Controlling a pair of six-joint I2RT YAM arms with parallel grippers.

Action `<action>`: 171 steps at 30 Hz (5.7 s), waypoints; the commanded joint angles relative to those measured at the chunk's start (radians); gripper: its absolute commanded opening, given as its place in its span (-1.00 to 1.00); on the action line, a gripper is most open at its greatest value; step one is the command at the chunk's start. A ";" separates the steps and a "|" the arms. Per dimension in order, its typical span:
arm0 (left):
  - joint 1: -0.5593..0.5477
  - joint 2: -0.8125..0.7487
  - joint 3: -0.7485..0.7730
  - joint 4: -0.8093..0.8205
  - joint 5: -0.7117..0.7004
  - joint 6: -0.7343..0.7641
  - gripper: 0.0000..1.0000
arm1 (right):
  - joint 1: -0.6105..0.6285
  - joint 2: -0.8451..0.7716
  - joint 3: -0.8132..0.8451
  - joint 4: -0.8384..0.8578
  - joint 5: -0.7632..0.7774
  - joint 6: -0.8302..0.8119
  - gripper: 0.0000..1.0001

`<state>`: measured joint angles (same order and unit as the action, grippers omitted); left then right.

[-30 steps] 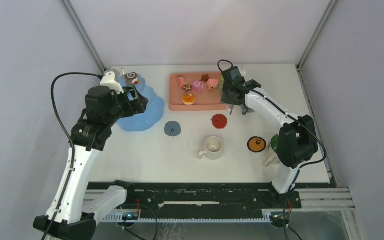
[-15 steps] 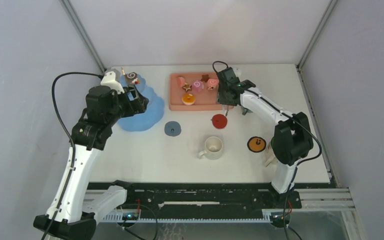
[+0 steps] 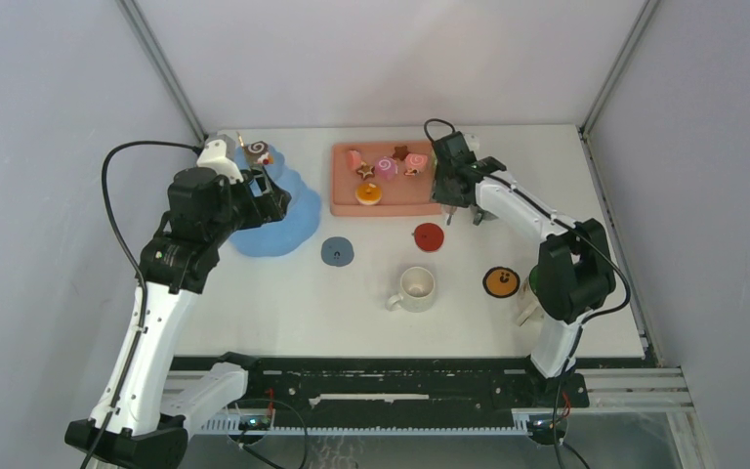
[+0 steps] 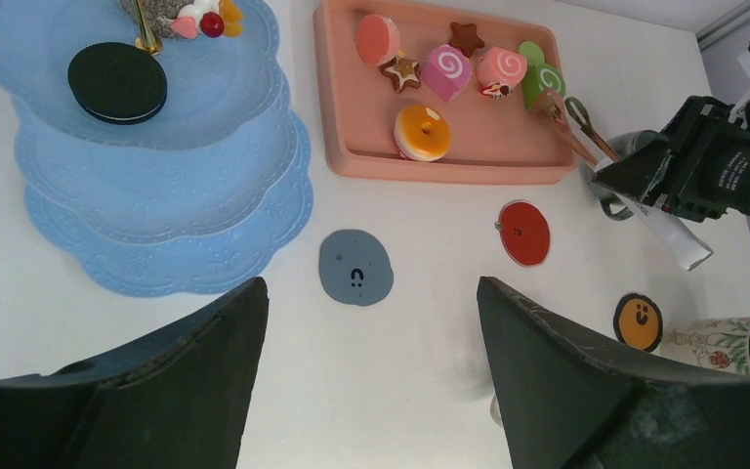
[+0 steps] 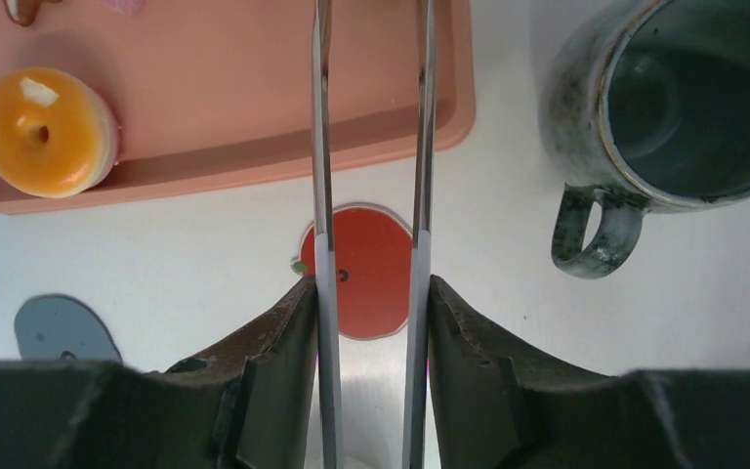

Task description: Serve the afternoon tea

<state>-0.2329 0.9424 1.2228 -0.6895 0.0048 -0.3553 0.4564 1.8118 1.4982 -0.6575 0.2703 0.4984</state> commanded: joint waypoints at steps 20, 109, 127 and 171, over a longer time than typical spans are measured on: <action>-0.009 -0.004 0.010 0.041 0.009 0.029 0.66 | -0.006 0.035 0.092 0.051 0.035 0.002 -0.03; 0.183 -0.110 0.133 -0.094 -0.210 0.024 0.69 | 0.441 0.270 0.706 -0.074 -0.183 -0.276 -1.00; 0.185 -0.111 0.111 -0.087 -0.206 0.027 0.69 | 0.434 0.453 0.889 -0.066 -0.240 -0.241 -1.00; 0.186 -0.119 0.121 -0.083 -0.157 -0.002 0.69 | 0.383 -0.113 0.159 0.143 -0.102 -0.202 -0.23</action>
<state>-0.0555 0.8375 1.3403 -0.8104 -0.1730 -0.3500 0.8852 1.8324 1.7664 -0.6136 0.1009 0.2604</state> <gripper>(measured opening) 0.843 0.398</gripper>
